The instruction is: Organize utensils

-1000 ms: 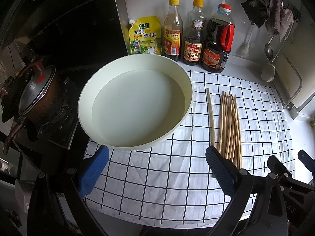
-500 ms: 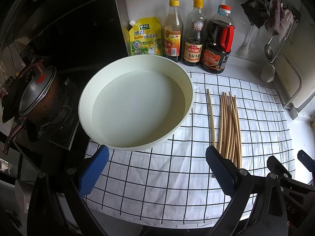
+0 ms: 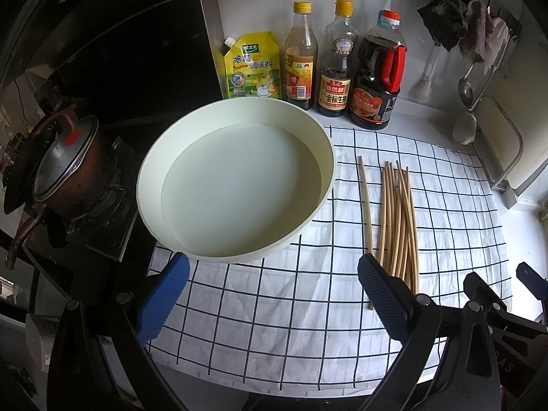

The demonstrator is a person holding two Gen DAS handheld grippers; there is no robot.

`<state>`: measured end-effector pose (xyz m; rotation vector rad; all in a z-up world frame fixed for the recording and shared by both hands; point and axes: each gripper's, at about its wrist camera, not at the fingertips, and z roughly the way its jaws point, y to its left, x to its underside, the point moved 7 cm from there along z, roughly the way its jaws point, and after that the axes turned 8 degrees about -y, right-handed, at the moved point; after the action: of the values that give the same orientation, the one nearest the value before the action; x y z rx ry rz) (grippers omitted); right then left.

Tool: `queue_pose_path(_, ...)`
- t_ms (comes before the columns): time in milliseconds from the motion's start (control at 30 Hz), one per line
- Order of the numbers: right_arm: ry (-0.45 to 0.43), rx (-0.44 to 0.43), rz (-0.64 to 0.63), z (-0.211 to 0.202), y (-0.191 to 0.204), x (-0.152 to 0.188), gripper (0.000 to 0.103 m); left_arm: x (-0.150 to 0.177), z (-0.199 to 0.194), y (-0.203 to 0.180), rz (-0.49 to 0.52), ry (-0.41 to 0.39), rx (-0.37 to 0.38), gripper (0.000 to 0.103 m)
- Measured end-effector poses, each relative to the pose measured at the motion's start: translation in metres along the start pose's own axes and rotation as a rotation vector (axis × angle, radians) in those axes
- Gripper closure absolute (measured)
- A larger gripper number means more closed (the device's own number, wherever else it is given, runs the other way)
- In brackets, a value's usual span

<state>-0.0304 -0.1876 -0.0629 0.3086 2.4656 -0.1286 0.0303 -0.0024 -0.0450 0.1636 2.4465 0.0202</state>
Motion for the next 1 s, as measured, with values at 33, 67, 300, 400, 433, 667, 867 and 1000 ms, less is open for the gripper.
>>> queue_pose_path(33,0.000,0.000,0.000,0.000,0.000,0.000,0.008,0.001,0.000,0.000,-0.001,0.000,0.000,0.006)
queue_pose_path(67,0.000,0.000,-0.001,0.000,0.000,0.000,0.008,0.000,0.000,0.000,-0.001,-0.001,0.000,0.006)
queue_pose_path(300,-0.001,-0.002,0.000,0.000,0.000,0.000,0.008,0.003,-0.001,-0.003,0.010,-0.004,0.002,0.006)
queue_pose_path(400,-0.001,-0.003,0.000,0.000,0.000,0.000,0.008,0.003,-0.001,-0.004,0.008,-0.004,0.003,0.006)
queue_pose_path(433,-0.001,-0.002,0.000,0.000,0.000,0.001,0.008,0.003,-0.001,-0.004,0.008,-0.004,0.004,0.006)
queue_pose_path(667,0.001,-0.019,0.001,0.000,0.001,0.001,0.008,0.004,0.002,-0.006,0.003,0.002,0.023,0.006)
queue_pose_path(867,0.001,-0.076,0.002,0.008,-0.001,0.001,0.008,0.010,0.016,-0.015,0.001,0.029,0.052,0.006)
queue_pose_path(1000,0.013,-0.083,-0.017,0.024,-0.008,0.007,0.008,0.017,0.028,-0.024,0.024,0.023,0.042,0.006)
